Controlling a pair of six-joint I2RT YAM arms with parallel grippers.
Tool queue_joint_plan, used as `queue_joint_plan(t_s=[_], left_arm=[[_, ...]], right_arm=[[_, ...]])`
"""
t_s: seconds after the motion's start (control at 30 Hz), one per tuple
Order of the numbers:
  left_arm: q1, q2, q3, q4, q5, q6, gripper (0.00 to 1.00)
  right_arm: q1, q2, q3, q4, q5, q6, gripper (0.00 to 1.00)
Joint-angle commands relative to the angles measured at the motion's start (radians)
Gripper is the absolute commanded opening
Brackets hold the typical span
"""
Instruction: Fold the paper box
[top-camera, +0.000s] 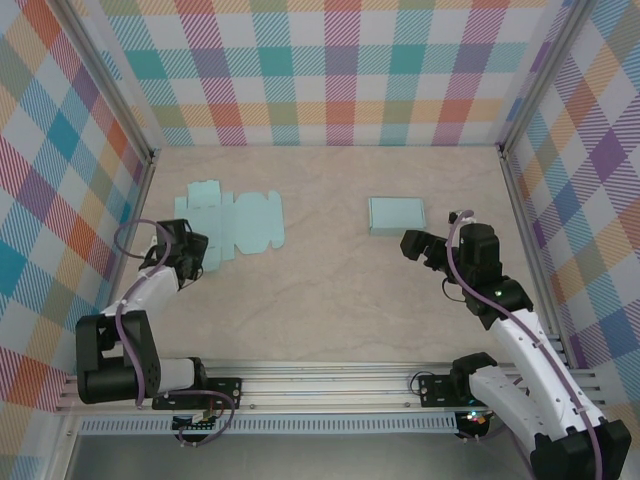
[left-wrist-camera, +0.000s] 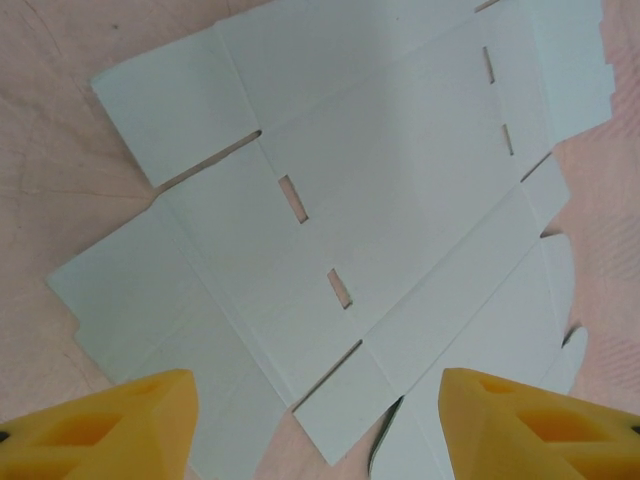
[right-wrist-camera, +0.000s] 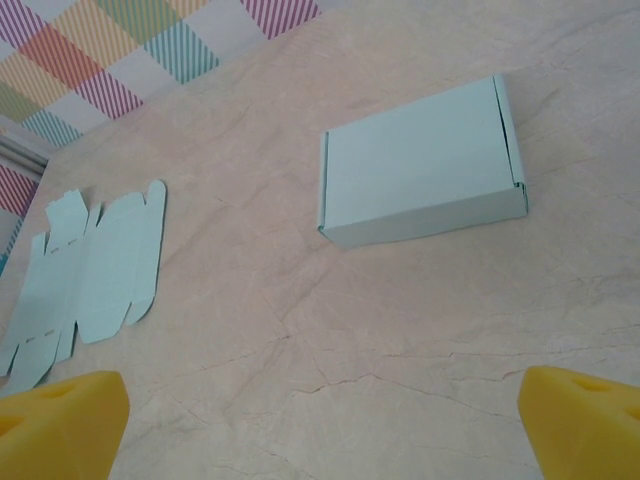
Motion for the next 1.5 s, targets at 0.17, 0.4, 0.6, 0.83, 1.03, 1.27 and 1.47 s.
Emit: queue_joint_plan(t_s=[0.17, 0.4, 0.6, 0.83, 1.03, 1.27, 1.47], left_arm=[[0.019, 0.109, -0.029, 0.110, 0.078, -0.062, 0.62], [0.019, 0.128, -0.036, 0.129, 0.079, -0.068, 0.59], [0.019, 0.056, -0.068, 0.087, 0.038, -0.103, 0.64], [0.019, -0.079, -0.090, -0.003, -0.023, -0.070, 0.67], [0.019, -0.019, -0.102, 0.048, 0.023, -0.083, 0.64], [0.019, 0.072, -0.104, 0.135, 0.066, -0.096, 0.61], [0.018, 0.105, -0.087, 0.186, 0.083, -0.085, 0.52]], right_arm=[[-0.006, -0.037, -0.008, 0.015, 0.017, -0.002, 1.00], [-0.005, -0.036, -0.007, 0.018, 0.016, 0.001, 1.00], [-0.005, -0.032, -0.007, 0.020, 0.014, 0.003, 1.00], [-0.005, -0.018, -0.009, 0.029, 0.008, 0.010, 1.00], [-0.005, -0.016, -0.011, 0.024, 0.001, 0.013, 1.00], [-0.005, -0.044, -0.012, 0.012, 0.022, 0.010, 1.00], [-0.005, -0.036, -0.014, 0.012, 0.023, 0.007, 1.00]])
